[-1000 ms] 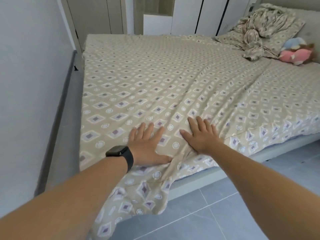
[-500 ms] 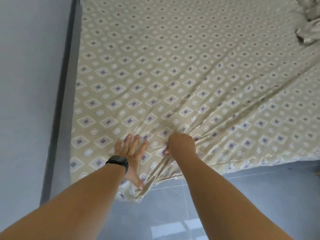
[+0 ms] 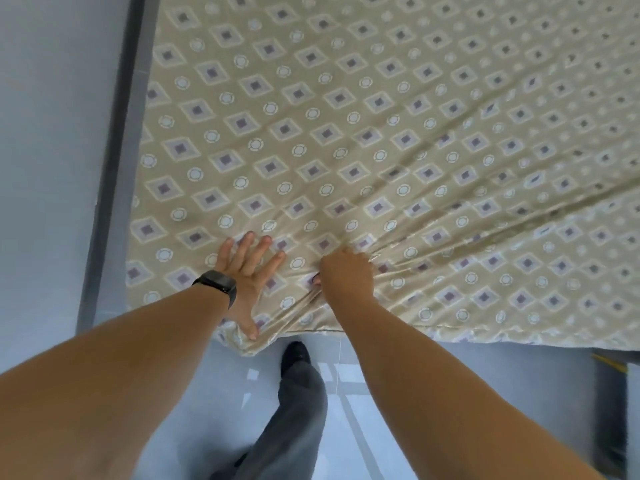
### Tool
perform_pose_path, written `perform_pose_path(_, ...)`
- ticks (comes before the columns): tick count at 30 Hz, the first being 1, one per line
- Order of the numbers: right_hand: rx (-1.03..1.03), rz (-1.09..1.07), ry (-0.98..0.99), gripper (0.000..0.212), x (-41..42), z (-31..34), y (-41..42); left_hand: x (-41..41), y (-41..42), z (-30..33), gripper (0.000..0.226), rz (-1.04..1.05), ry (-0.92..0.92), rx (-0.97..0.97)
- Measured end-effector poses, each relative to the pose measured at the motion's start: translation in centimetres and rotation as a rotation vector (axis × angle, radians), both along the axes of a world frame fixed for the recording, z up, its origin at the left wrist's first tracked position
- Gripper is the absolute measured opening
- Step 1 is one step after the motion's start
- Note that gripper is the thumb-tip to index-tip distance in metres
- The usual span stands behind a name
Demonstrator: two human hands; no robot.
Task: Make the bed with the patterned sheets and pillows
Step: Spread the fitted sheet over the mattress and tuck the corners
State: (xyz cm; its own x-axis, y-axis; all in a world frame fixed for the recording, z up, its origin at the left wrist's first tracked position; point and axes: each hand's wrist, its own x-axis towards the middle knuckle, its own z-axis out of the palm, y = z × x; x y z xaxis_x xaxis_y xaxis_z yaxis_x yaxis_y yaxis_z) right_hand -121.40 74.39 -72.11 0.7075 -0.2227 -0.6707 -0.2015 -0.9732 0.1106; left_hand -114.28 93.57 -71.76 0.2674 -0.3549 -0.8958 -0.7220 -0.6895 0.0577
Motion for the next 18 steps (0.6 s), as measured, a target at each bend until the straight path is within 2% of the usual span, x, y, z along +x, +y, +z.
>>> perform_pose_path(4, 0.036, 0.009, 0.127, 0.037, 0.1, 1.4, 0.2, -0.1, 0.0, -0.3, 0.162, 0.016, -0.023, 0.002)
perform_pose_path(10, 0.139, -0.022, 0.174, 0.032, 1.3, 2.2, -0.7, -0.9, -0.2, -0.6, 0.160, 0.040, -0.082, 0.019)
perform_pose_path(13, 0.113, -0.021, 0.068, 0.043, -0.6, 1.9, -0.9, -1.2, -1.1, 0.0, 0.162, 0.066, -0.096, 0.080)
perform_pose_path(15, 0.139, -0.119, -0.109, 0.059, -2.6, 1.6, -1.1, -2.1, -1.9, 0.9, 0.160, 0.108, -0.149, 0.119)
perform_pose_path(16, 0.197, -0.169, -0.195, 0.063, -3.7, 1.8, -1.5, -2.9, -2.6, 1.6, 0.153, 0.157, -0.188, 0.120)
perform_pose_path(18, 0.415, -0.283, -0.334, 0.046, -7.0, 2.2, -3.6, -6.1, -5.1, 3.1, 0.124, 0.304, -0.266, 0.077)
